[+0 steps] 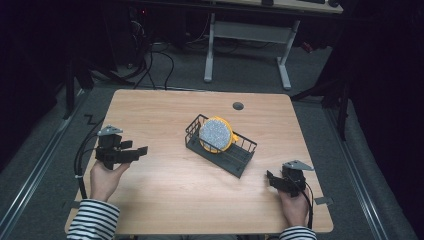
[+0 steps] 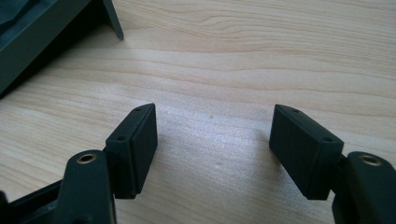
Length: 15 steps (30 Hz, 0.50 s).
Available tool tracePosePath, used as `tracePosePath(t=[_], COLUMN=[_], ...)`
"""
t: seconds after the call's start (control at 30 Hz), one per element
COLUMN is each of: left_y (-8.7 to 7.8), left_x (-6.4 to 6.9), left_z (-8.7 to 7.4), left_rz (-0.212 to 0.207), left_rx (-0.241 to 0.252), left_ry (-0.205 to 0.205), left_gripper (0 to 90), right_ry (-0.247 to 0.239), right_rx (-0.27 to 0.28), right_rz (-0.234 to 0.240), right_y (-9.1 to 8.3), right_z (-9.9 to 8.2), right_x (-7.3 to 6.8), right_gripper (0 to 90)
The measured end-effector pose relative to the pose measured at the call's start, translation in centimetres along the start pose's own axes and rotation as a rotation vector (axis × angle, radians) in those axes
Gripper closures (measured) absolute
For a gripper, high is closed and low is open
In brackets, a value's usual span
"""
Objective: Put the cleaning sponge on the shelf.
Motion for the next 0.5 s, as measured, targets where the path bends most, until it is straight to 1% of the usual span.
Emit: tracePosePath(t=[0.17, 0.27, 0.43, 0.5], left_y=[-0.5, -0.6, -0.4, -0.3], left_x=[-0.5, -0.6, -0.7, -0.5], left_z=[-1.6, -2.5, -4.1, -4.9], left_rz=[-0.004, 0.0, 0.018, 0.03], left_rx=[0.016, 0.015, 0.002, 0.004], left_ry=[-0.015, -0.02, -0.02, -0.02], left_gripper=[29.9, 29.5, 29.2, 29.5], right_ry=[0.001, 0.001, 0.0, 0.0], right_rx=[0.0, 0.0, 0.0, 0.0], right_rz=[0.0, 0.0, 0.0, 0.0], right_y=[0.0, 0.0, 0.0, 0.0], right_z=[0.0, 0.0, 0.0, 0.0], right_x=[0.0, 0.0, 0.0, 0.0], right_gripper=[32.4, 32.4, 32.4, 32.4])
Point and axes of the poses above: each handheld gripper's, and its own axes: y roughly forward along the jaws, z roughly out of its top, x roughly to its right, the point moved 1 cm from there along y, roughly forward along the jaws, and after that the axes turned 11 degrees about x, right-handed, at the moved point
